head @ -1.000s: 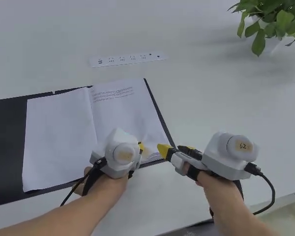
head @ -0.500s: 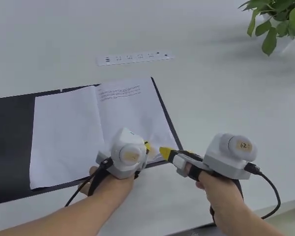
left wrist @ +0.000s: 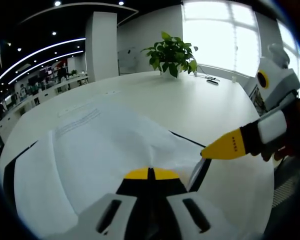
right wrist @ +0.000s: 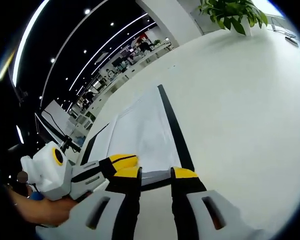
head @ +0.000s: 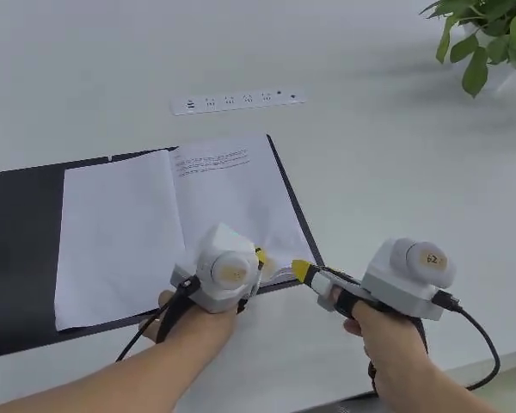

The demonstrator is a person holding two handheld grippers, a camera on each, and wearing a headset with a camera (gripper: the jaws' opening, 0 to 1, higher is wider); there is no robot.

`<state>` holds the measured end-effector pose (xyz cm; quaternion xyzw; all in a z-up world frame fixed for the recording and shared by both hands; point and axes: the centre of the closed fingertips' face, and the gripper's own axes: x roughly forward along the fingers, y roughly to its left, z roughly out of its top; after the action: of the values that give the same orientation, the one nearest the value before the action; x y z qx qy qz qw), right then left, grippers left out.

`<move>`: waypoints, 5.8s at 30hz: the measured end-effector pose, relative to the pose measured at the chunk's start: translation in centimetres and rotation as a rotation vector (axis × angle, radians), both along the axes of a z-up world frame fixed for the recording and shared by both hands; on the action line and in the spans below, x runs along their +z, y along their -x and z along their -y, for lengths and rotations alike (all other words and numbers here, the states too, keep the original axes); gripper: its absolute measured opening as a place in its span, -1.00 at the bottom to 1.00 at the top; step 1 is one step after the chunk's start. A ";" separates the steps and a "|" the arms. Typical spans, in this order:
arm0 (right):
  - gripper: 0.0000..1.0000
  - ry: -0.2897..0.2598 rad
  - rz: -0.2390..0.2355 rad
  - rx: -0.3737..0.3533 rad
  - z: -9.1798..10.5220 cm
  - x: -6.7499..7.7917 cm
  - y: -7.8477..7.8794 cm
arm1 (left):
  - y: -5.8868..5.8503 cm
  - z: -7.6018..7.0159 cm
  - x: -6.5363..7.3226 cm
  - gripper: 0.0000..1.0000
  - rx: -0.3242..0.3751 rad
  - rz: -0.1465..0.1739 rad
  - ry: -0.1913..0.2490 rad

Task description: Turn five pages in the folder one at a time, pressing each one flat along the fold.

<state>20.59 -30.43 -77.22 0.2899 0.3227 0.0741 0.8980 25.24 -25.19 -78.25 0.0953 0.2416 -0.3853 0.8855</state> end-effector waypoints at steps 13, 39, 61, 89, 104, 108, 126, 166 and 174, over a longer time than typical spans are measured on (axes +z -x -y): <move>-1.00 -0.045 -0.034 -0.081 1.1 -0.9 -0.3 | -0.1 -0.1 0.0 -1.00 0.003 -0.008 0.002; -1.00 -0.157 0.200 0.099 -4.6 9.4 -0.4 | 2.2 -7.5 5.7 -0.50 0.049 -0.059 0.138; -1.00 -0.247 0.237 0.393 -22.1 12.4 -1.1 | 6.3 -25.2 8.7 -0.44 0.306 -0.003 0.169; -1.00 -0.171 0.012 0.608 -33.8 3.6 -0.3 | 9.2 -31.0 7.5 -0.44 0.461 -0.035 0.156; -1.00 -0.192 -0.120 0.611 -34.3 -1.1 0.2 | 9.7 -31.0 5.5 -0.44 0.458 -0.083 0.116; -1.00 -0.200 -0.142 0.610 -34.2 -2.0 0.1 | 9.6 -31.2 4.9 -0.44 0.458 -0.093 0.111; -0.76 -0.432 -0.104 0.531 -31.0 2.2 -1.5 | 6.5 -27.8 2.9 -0.52 0.341 -0.088 0.046; -1.00 -0.540 -0.251 0.143 -20.2 0.5 -14.8 | 2.9 -26.6 -1.0 -0.73 0.362 -0.042 -0.049; -1.00 -0.593 -0.275 0.094 -20.2 0.4 -17.3 | 2.9 -26.6 -1.0 -0.73 0.371 -0.040 -0.037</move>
<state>37.92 -10.19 -76.78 0.5310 0.4181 0.1663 0.7180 22.38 1.45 -79.22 0.0578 0.2798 -0.2125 0.9345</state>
